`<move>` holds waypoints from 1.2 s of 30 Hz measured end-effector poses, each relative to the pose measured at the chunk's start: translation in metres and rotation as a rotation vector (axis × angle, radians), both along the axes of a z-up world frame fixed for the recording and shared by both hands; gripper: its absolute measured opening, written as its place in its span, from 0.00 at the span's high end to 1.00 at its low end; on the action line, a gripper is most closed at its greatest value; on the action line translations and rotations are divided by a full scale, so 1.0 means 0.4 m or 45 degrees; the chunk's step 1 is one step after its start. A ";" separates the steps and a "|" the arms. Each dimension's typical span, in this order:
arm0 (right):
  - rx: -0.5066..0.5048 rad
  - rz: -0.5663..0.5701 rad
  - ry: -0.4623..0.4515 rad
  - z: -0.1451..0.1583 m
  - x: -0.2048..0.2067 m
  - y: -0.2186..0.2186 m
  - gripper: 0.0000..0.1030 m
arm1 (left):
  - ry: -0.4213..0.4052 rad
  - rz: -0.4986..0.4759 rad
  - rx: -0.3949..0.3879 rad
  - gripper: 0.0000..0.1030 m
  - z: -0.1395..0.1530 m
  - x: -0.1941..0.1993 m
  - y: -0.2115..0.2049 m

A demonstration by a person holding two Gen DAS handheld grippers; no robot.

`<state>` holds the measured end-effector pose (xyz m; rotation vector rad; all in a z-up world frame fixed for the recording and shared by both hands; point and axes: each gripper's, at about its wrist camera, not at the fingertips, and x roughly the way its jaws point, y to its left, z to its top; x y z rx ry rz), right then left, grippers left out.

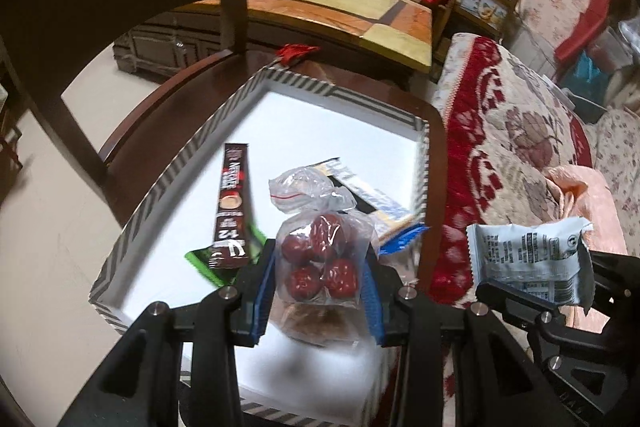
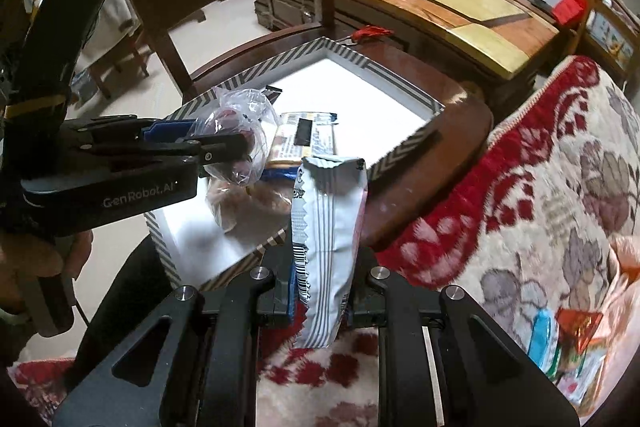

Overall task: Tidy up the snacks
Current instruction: 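Carry the date bag and white wafer packet over the white tray with both tools, then open the left tool to drop the date bag into the tray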

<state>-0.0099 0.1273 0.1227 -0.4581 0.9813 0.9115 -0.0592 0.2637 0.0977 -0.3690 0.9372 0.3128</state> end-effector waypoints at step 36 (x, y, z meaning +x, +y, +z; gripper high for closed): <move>-0.305 0.101 -0.119 -0.136 0.066 0.219 0.85 | 0.028 0.118 -0.001 0.58 -0.072 -0.010 0.099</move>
